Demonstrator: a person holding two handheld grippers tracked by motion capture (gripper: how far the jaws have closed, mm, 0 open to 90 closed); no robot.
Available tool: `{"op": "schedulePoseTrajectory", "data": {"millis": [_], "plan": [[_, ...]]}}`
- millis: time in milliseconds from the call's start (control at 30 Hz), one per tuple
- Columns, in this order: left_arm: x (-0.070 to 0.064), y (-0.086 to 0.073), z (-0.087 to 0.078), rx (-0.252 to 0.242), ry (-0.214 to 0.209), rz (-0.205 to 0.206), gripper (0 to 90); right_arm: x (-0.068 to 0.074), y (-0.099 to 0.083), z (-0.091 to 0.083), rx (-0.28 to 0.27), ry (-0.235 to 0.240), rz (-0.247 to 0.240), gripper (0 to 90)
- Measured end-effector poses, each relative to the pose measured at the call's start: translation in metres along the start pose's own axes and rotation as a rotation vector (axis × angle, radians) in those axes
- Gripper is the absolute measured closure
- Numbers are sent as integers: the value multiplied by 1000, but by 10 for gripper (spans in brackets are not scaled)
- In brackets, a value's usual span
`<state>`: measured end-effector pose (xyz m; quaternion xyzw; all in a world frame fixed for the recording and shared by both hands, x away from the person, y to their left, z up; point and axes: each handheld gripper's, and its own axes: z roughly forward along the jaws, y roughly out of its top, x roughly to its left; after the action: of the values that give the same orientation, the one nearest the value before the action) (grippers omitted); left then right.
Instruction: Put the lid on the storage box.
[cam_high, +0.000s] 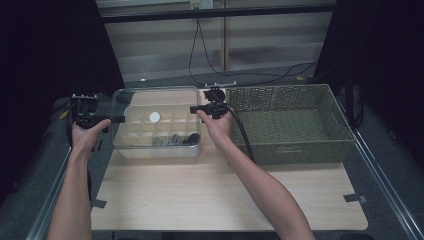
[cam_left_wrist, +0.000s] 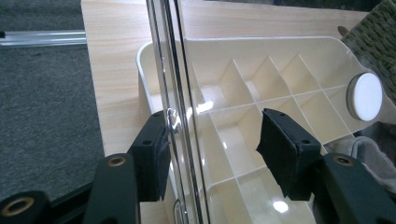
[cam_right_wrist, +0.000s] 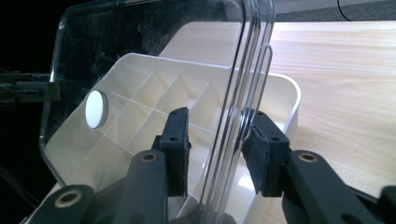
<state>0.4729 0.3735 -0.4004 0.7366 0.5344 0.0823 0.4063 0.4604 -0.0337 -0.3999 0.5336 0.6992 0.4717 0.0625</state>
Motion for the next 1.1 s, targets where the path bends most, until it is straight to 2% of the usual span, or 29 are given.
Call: {"op": "schedulePoseTrajectory", "data": {"millis": [333, 667, 733, 800, 867, 1000, 1100], "plan": [[6, 0, 7, 20, -11, -4, 437, 0, -2, 10, 8, -37, 39, 587], [8, 0, 14, 50, -7, -1, 409, -4, -5, 17, 13, -39, 57, 569], [7, 0, 15, 46, -4, -14, 405, -6, -6, 18, 15, -34, 65, 569], [8, 1, 16, 60, -2, -4, 398, -7, -6, 20, 18, -36, 69, 566], [7, 1, 18, 51, -1, -25, 395, -8, -7, 21, 19, -40, 82, 564], [9, -1, 20, 57, -6, -14, 394, -9, -8, 24, 24, -45, 96, 557], [10, -2, 20, 57, -8, -22, 392, -9, -9, 25, 26, -50, 97, 553]]}}
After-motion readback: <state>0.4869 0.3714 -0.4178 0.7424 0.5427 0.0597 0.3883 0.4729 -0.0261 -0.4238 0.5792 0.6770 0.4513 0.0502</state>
